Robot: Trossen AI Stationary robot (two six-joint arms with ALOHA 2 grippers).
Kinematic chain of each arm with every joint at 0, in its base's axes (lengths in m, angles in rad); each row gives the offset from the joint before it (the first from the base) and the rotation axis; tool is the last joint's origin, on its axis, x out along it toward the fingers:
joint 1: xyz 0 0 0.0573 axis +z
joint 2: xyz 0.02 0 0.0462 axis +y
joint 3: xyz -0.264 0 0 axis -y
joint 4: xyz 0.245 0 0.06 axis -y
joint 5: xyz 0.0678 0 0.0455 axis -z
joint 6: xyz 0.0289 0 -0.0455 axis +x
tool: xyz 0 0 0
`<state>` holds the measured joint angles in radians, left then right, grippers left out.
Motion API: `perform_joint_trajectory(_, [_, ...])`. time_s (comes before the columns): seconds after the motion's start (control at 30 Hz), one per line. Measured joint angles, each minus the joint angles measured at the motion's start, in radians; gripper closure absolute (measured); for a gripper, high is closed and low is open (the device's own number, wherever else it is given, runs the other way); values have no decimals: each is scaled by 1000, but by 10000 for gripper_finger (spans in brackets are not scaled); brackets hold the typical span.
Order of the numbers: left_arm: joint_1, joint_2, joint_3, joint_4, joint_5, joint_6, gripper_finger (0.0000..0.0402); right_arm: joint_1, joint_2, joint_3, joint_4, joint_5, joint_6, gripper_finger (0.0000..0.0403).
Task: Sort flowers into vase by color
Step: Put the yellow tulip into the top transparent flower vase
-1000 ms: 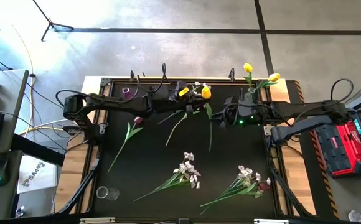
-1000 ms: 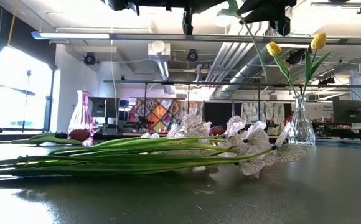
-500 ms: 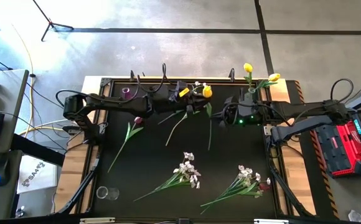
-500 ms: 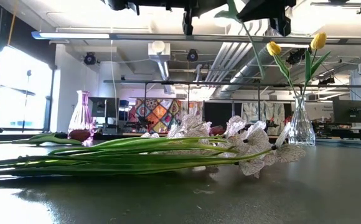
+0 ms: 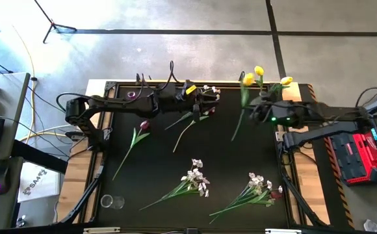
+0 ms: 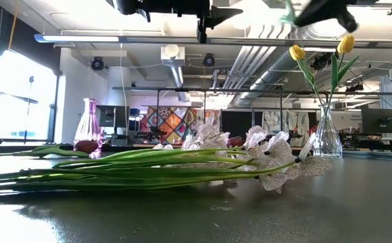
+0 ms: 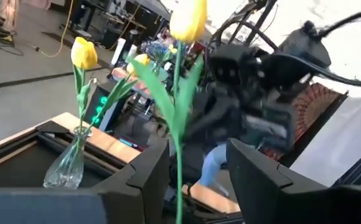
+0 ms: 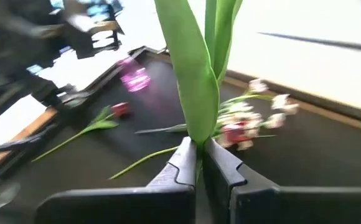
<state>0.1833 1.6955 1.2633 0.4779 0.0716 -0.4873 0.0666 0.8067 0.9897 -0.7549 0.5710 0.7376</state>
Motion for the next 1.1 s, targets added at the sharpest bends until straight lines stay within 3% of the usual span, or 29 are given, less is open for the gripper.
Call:
perform_joint_trajectory(0.23, [0,0,0,-59,-2,2,257,0,-88,0,-112,281,-47,403])
perform_joint_trajectory(0.43, [0,1,0,-68,-2,2,257,-6,-68,0,-125,618,-147,403])
perform_joint_trajectory(0.57, [0,1,0,-76,-3,16,258,-40,-36,0,-126,757,-188,403])
perform_joint_trajectory(0.87, [10,1,0,-142,-7,22,257,-149,-21,0,-131,794,-196,403])
perform_joint_trajectory(1.1, [28,1,0,-170,-34,20,258,-245,-20,-31,-130,754,-184,403])
